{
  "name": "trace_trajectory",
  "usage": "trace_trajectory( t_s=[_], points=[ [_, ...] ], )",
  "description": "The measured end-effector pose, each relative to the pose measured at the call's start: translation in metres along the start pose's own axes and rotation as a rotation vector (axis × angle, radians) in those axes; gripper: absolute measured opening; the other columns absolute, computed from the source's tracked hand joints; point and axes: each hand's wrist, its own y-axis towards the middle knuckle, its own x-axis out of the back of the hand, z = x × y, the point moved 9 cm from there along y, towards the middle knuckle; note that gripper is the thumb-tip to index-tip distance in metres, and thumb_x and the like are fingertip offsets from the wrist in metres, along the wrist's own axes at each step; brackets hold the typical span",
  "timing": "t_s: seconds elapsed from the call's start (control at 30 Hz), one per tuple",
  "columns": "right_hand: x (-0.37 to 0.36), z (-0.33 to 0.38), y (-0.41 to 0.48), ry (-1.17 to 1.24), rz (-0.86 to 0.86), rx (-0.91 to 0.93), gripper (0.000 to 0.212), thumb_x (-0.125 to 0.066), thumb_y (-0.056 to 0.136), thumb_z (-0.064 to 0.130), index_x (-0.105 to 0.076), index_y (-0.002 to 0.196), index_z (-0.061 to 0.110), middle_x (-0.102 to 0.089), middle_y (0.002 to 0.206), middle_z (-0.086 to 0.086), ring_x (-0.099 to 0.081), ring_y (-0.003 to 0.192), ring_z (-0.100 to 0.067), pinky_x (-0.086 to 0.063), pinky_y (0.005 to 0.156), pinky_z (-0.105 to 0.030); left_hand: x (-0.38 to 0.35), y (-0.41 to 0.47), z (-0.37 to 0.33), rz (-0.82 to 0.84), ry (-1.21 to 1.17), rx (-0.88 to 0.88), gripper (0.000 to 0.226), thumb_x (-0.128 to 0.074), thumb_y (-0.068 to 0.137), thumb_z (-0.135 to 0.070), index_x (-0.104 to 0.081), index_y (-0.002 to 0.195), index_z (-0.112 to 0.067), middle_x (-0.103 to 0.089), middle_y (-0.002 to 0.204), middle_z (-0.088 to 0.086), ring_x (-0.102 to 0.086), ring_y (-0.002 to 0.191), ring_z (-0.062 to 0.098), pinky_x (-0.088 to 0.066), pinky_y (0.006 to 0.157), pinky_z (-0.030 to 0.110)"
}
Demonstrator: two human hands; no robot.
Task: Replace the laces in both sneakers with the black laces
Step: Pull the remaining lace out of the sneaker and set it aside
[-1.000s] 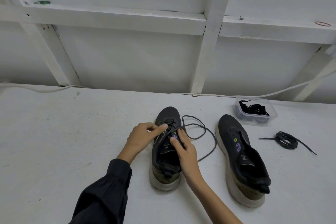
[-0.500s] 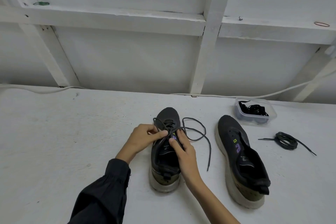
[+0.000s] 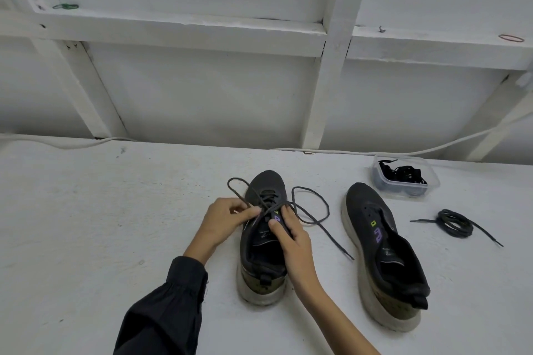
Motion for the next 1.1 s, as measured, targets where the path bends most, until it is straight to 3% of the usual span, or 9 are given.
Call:
trace_trajectory(
  t_s=[0.17, 0.4, 0.47, 0.57, 0.63, 0.87, 0.93, 1.03, 1.1],
  points=[
    [0.002, -0.003, 0.000, 0.002, 0.017, -0.015, 0.058, -0.063, 0.093, 0.029, -0.043, 0.147, 0.019, -0.037, 0.153, 0.011, -0.029, 0.142, -0.002, -0.023, 0.116, -0.022, 0.046, -0.006, 0.000, -0.511, -0.165, -0.031, 0.022, -0.066, 0.090, -0.035, -0.068, 0.081, -0.015, -0.062, 0.073, -0.005, -0.054, 0.068, 0.012, -0.045, 0.074, 0.033],
    [0.002, -0.002, 0.000, -0.001, 0.007, -0.009, 0.055, -0.062, 0.094, 0.024, -0.045, 0.146, 0.018, -0.039, 0.153, 0.009, -0.032, 0.141, -0.004, -0.025, 0.117, -0.023, -0.007, -0.002, 0.003, 0.036, -0.044, 0.022, 0.017, -0.075, 0.082, -0.035, -0.073, 0.077, -0.018, -0.071, 0.076, -0.010, -0.060, 0.069, 0.001, -0.045, 0.064, 0.014],
    [0.002, -0.002, 0.001, -0.005, 0.009, -0.011, 0.054, -0.062, 0.094, 0.024, -0.046, 0.145, 0.019, -0.039, 0.153, 0.010, -0.031, 0.141, -0.001, -0.024, 0.115, -0.021, 0.005, 0.000, -0.001, -0.107, -0.038, -0.020, 0.014, -0.073, 0.085, -0.030, -0.069, 0.074, -0.023, -0.068, 0.075, -0.008, -0.058, 0.069, 0.007, -0.046, 0.068, 0.021],
    [0.003, -0.002, 0.001, -0.015, 0.013, -0.010, 0.054, -0.063, 0.094, 0.025, -0.045, 0.145, 0.020, -0.038, 0.152, 0.014, -0.030, 0.139, 0.003, -0.024, 0.110, -0.013, 0.043, -0.009, -0.003, -0.525, -0.157, -0.042, 0.019, -0.066, 0.090, -0.034, -0.063, 0.075, -0.023, -0.061, 0.071, -0.007, -0.054, 0.068, 0.009, -0.043, 0.069, 0.028],
    [0.003, -0.004, 0.001, -0.010, 0.012, -0.013, 0.055, -0.063, 0.094, 0.024, -0.045, 0.145, 0.020, -0.038, 0.150, 0.016, -0.030, 0.138, 0.004, -0.024, 0.108, -0.011, 0.052, -0.012, -0.003, -0.588, -0.248, -0.023, 0.021, -0.064, 0.091, -0.036, -0.062, 0.076, -0.022, -0.059, 0.072, -0.005, -0.054, 0.069, 0.009, -0.041, 0.068, 0.027],
    [0.000, 0.003, -0.001, 0.008, -0.013, -0.011, 0.063, -0.065, 0.087, 0.041, -0.047, 0.144, 0.022, -0.042, 0.151, 0.011, -0.033, 0.141, -0.003, -0.026, 0.120, -0.036, -0.009, -0.010, -0.004, 0.061, -0.116, 0.024, 0.020, -0.073, 0.085, -0.029, -0.067, 0.072, -0.014, -0.060, 0.056, -0.016, -0.051, 0.054, -0.003, -0.038, 0.052, 0.008],
    [0.000, 0.003, -0.001, 0.001, -0.013, -0.005, 0.063, -0.066, 0.087, 0.042, -0.047, 0.144, 0.023, -0.041, 0.152, 0.011, -0.032, 0.142, -0.003, -0.025, 0.121, -0.036, 0.000, -0.007, -0.004, -0.051, -0.097, -0.009, 0.020, -0.072, 0.086, -0.025, -0.066, 0.070, -0.015, -0.061, 0.061, -0.012, -0.052, 0.059, 0.002, -0.040, 0.058, 0.015],
    [0.001, 0.001, -0.001, -0.001, -0.003, -0.020, 0.057, -0.064, 0.093, 0.027, -0.044, 0.146, 0.020, -0.037, 0.154, 0.011, -0.028, 0.143, -0.001, -0.021, 0.120, -0.027, 0.044, -0.011, 0.001, -0.526, -0.202, -0.009, 0.021, -0.065, 0.091, -0.032, -0.065, 0.082, -0.013, -0.060, 0.072, -0.005, -0.053, 0.068, 0.010, -0.042, 0.066, 0.026],
    [0.003, -0.001, 0.000, -0.023, -0.010, -0.019, 0.057, -0.063, 0.093, 0.025, -0.044, 0.146, 0.019, -0.036, 0.154, 0.011, -0.028, 0.143, -0.002, -0.021, 0.118, -0.024, 0.058, -0.015, 0.002, -0.662, -0.324, -0.015, 0.021, -0.063, 0.093, -0.034, -0.064, 0.084, -0.015, -0.059, 0.073, -0.005, -0.053, 0.069, 0.009, -0.041, 0.070, 0.030]
  ],
)
